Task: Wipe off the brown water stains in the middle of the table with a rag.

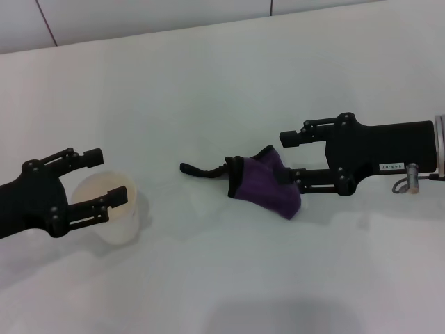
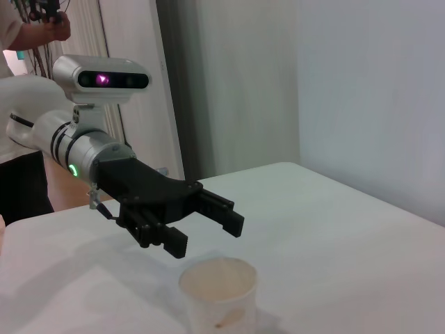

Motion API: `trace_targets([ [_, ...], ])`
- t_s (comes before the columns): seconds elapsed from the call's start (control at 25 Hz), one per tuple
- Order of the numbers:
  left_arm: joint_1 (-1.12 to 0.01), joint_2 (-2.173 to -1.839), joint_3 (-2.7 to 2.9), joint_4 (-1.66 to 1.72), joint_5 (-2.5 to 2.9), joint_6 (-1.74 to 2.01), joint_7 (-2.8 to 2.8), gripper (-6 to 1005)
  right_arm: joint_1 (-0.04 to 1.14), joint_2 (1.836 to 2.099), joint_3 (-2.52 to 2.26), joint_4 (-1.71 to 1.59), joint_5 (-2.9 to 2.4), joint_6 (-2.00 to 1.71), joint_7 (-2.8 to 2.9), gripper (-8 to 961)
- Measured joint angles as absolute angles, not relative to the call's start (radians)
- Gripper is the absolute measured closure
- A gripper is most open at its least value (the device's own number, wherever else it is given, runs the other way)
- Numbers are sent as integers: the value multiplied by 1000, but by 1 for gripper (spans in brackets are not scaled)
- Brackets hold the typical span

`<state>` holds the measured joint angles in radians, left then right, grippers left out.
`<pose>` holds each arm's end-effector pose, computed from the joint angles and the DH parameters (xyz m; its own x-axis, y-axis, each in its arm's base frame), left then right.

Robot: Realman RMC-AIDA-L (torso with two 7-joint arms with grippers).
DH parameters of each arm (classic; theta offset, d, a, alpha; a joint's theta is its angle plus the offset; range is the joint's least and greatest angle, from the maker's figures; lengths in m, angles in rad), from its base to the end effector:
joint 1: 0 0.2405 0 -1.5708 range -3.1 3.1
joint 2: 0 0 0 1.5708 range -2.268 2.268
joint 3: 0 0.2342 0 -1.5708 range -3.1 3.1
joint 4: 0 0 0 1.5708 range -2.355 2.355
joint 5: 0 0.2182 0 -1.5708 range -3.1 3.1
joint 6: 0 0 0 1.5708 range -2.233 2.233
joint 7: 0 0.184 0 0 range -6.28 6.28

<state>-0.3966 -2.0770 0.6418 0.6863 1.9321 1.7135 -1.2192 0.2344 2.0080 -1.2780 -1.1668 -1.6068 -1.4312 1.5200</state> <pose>-0.2525 0.3003 -0.0037 0.7751 0.2332 0.5872 0.3988 -0.9014 -0.1683 0.1892 0.3173 -0.0018 0.8815 -0.1429 -0.4500 -0.2642 -0.9392 -0.2195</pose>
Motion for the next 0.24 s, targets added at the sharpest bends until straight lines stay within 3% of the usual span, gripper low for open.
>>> trace_targets([
  [0.24, -400, -2077, 644, 686, 1930, 1712, -1221, 181, 235, 2008, -1276, -1166, -1607, -1432, 1509, 364],
])
